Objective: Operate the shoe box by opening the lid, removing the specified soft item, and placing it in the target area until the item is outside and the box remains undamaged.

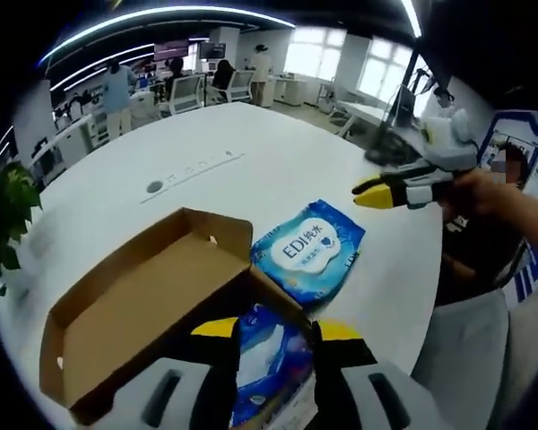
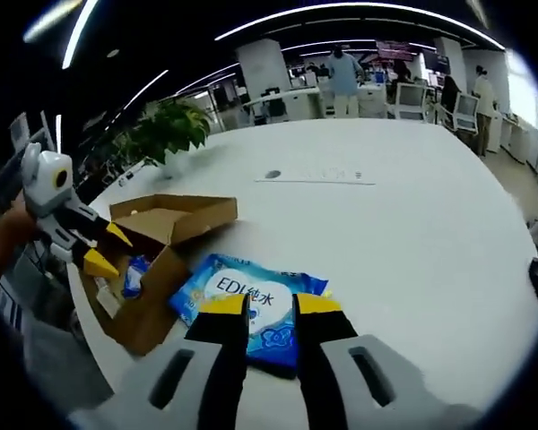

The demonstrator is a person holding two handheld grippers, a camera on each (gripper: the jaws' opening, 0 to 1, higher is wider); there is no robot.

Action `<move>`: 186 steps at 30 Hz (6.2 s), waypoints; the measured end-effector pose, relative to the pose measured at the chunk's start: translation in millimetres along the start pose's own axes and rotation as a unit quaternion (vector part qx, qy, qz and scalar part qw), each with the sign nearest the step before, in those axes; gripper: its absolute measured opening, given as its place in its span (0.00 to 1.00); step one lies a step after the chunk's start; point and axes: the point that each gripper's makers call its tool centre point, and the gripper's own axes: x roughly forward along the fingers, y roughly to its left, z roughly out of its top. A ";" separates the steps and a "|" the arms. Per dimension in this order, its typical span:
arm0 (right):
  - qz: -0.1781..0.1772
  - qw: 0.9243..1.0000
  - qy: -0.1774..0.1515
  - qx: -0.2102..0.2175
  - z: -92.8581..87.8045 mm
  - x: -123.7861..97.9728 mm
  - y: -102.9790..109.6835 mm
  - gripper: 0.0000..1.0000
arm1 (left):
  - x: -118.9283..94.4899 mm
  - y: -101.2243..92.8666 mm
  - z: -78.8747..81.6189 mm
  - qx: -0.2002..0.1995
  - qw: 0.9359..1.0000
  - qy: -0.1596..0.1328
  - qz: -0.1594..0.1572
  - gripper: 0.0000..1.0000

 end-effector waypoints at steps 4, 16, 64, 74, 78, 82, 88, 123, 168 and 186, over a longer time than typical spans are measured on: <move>0.039 0.999 -0.004 -0.032 10.0 -0.3 25.1 0.24 | -3.8 1.2 -16.3 0.005 1.000 0.019 -0.012 0.31; 0.127 0.976 0.006 -0.179 21.3 10.1 94.7 0.33 | -9.5 2.3 -47.8 0.065 0.995 0.060 -0.041 0.31; 0.191 0.893 0.125 -0.388 -31.4 128.7 181.8 0.00 | -8.6 31.8 -74.9 0.144 0.984 0.093 -0.054 0.00; 0.198 0.895 0.089 -0.389 -2.8 114.0 194.7 0.00 | -32.1 26.3 -59.0 0.133 0.988 0.062 -0.049 0.00; 0.198 0.897 0.075 -0.387 10.9 107.2 197.4 0.00 | -42.2 21.3 -50.8 0.133 0.988 0.058 -0.050 0.00; 0.201 0.898 0.063 -0.386 24.6 97.2 200.3 0.00 | -53.1 16.5 -40.2 0.136 0.988 0.054 -0.051 0.00; 0.208 0.897 0.041 -0.388 44.3 77.6 203.3 0.00 | -69.9 10.5 -20.6 0.123 0.990 0.049 -0.047 0.00; 0.151 0.917 0.052 -0.366 56.0 -16.2 64.7 0.00 | -3.8 -98.1 86.8 0.196 0.971 0.012 -0.133 0.00; 0.114 0.922 0.144 -0.340 -3.6 -44.6 -91.4 0.00 | 128.1 -181.0 134.7 0.261 0.942 0.004 -0.208 0.00; 0.079 0.921 0.187 -0.332 -27.3 -32.0 -137.4 0.00 | 177.8 -203.2 138.9 0.246 0.937 0.029 -0.246 0.00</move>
